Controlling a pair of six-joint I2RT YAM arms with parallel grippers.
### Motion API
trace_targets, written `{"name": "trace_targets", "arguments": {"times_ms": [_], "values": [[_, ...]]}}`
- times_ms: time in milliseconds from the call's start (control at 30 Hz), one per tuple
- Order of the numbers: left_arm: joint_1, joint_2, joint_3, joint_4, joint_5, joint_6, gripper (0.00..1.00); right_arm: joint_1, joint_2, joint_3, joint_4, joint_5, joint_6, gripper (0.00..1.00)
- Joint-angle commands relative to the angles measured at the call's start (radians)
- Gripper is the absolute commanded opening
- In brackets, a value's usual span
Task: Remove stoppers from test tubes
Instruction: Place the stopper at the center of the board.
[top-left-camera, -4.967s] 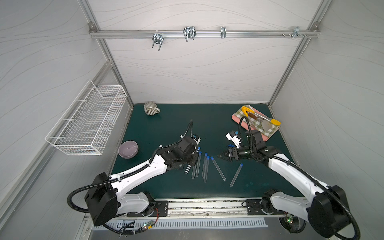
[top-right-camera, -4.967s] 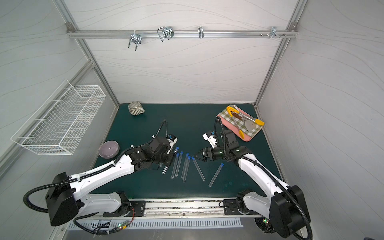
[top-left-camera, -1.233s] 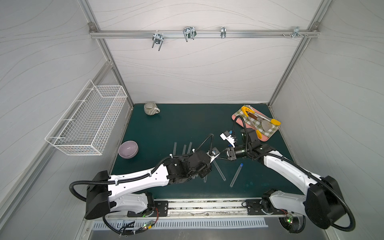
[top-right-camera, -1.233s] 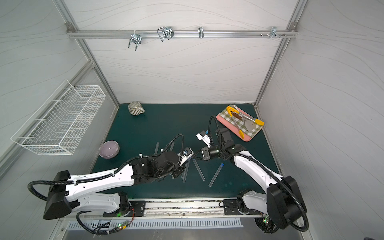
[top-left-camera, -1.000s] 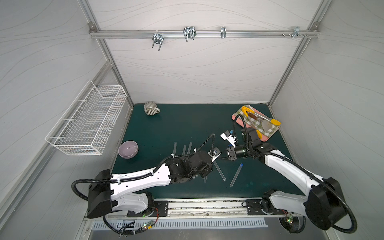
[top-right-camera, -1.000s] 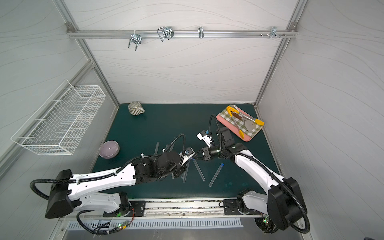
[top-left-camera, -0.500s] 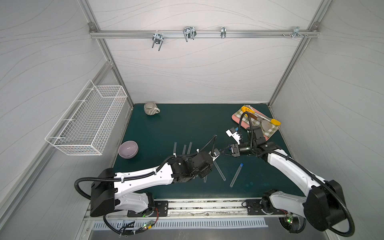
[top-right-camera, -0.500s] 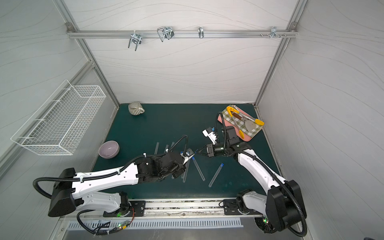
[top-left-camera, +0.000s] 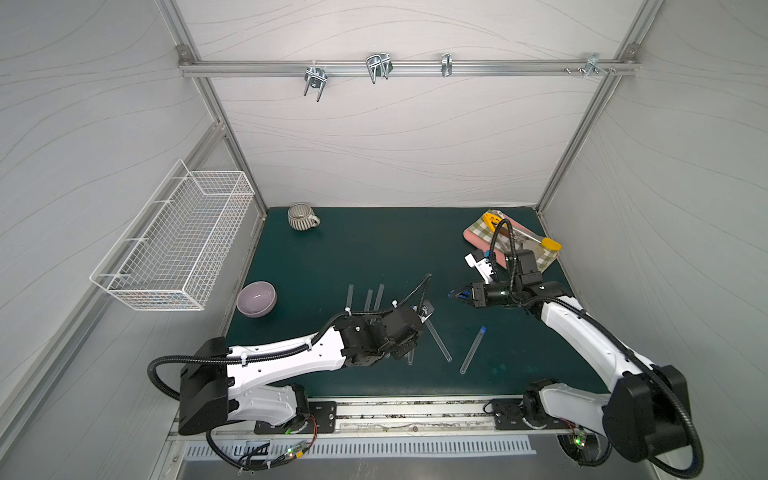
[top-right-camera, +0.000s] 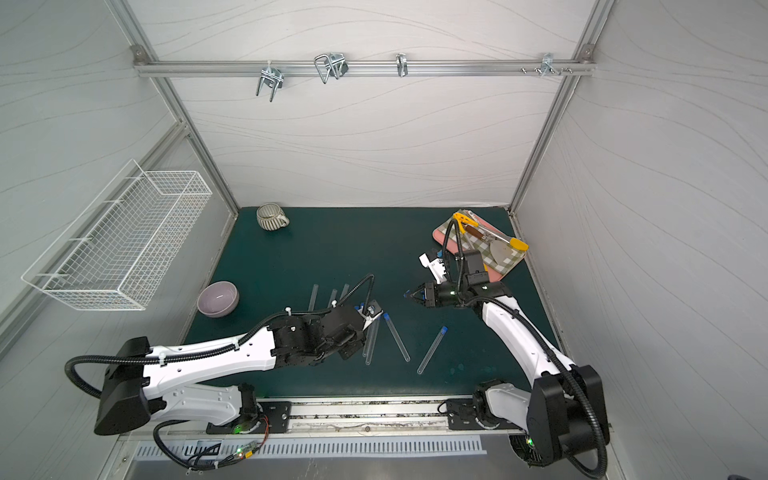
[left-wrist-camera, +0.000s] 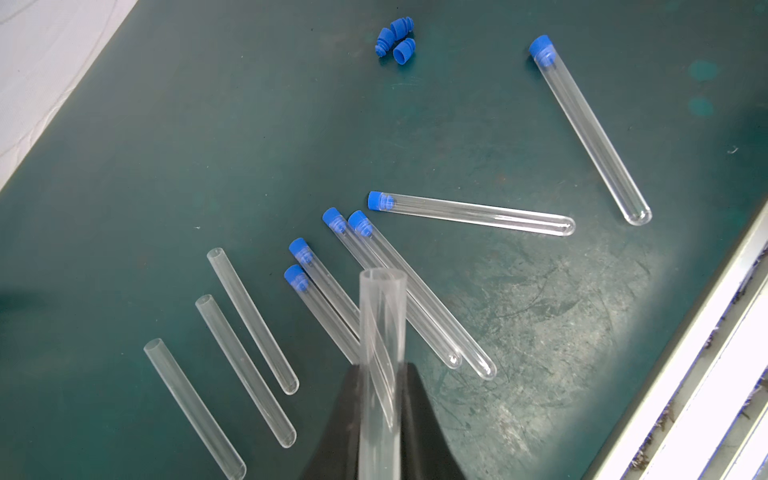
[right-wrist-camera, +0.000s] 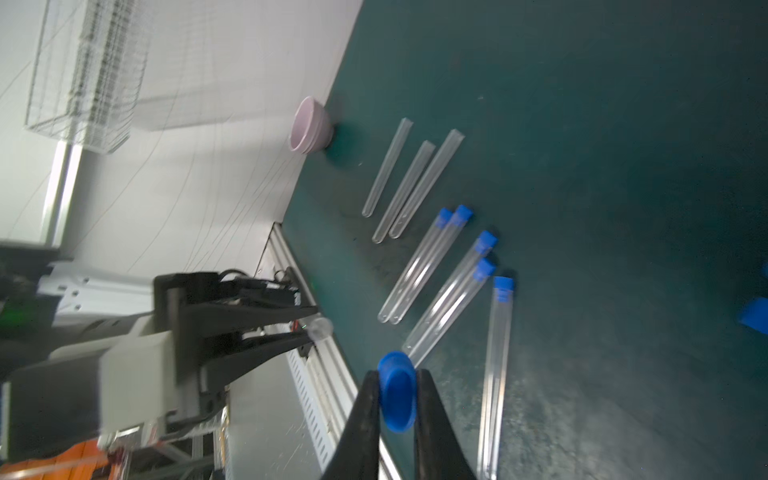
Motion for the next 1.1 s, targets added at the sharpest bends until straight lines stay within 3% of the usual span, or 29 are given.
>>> {"name": "trace_targets", "arguments": {"times_ms": [0,300,533,867,1067], "values": [[0.036,-0.032,-0.004,0.051,0.034,-0.066,0.0,-0.067,0.056,0.008,-0.043,0.069,-0.052,0.0],[0.162,-0.053,0.005,0.036,0.068,-0.184,0.0,-0.091,0.21,0.028,-0.033,0.286,-0.079,0.0],[0.19,-0.034,0.003,0.063,0.111,-0.238,0.0,-0.101,0.297,0.046,-0.044,0.403,-0.095,0.0],[0.215,-0.038,-0.015,0.096,0.142,-0.264,0.0,-0.103,0.436,0.098,-0.03,0.427,-0.086,0.04],[0.228,-0.033,-0.035,0.102,0.147,-0.276,0.0,-0.107,0.481,0.114,-0.019,0.404,-0.075,0.11]]}}
